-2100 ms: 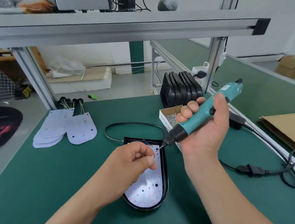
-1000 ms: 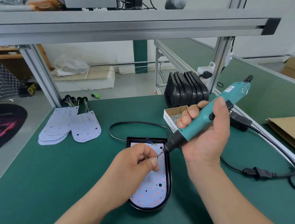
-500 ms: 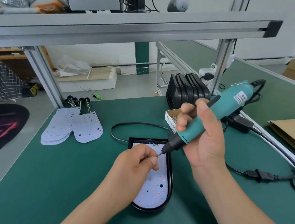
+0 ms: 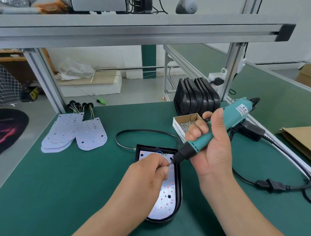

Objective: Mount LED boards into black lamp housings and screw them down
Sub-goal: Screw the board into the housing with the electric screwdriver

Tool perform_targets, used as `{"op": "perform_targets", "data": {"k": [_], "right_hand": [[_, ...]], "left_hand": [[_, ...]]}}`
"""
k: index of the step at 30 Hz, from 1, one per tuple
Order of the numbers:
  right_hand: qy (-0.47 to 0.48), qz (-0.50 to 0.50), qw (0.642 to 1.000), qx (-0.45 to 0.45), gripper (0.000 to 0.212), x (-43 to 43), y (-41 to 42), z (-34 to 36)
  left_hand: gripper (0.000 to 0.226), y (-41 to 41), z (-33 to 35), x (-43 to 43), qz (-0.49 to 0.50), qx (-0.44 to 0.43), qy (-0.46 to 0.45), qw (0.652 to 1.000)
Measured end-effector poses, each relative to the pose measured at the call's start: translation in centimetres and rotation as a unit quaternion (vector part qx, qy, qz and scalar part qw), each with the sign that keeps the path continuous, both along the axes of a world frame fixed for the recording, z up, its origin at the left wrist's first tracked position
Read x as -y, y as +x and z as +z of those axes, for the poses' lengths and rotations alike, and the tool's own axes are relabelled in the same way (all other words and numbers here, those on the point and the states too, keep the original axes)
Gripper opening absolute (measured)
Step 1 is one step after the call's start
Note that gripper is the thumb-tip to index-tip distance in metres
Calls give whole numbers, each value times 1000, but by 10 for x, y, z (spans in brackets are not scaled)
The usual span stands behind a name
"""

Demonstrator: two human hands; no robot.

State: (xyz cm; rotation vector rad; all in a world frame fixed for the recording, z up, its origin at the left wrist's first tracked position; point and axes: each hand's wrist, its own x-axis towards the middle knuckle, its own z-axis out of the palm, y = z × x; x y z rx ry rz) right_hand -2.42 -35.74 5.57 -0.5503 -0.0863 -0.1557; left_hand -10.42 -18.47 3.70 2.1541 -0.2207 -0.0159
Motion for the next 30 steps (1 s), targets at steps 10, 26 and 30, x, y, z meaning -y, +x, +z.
{"op": "perform_targets", "data": {"k": [10, 26, 30], "right_hand": [[46, -23, 998, -32, 31, 6, 2, 2], [50, -48, 996, -62, 31, 14, 5, 2], [56, -46, 996, -53, 31, 15, 5, 2]], "left_hand": [[44, 0, 7, 1, -2, 10, 7, 1000], [39, 17, 27, -31, 36, -199, -426, 882], [39, 16, 26, -32, 4, -251, -489, 835]]}}
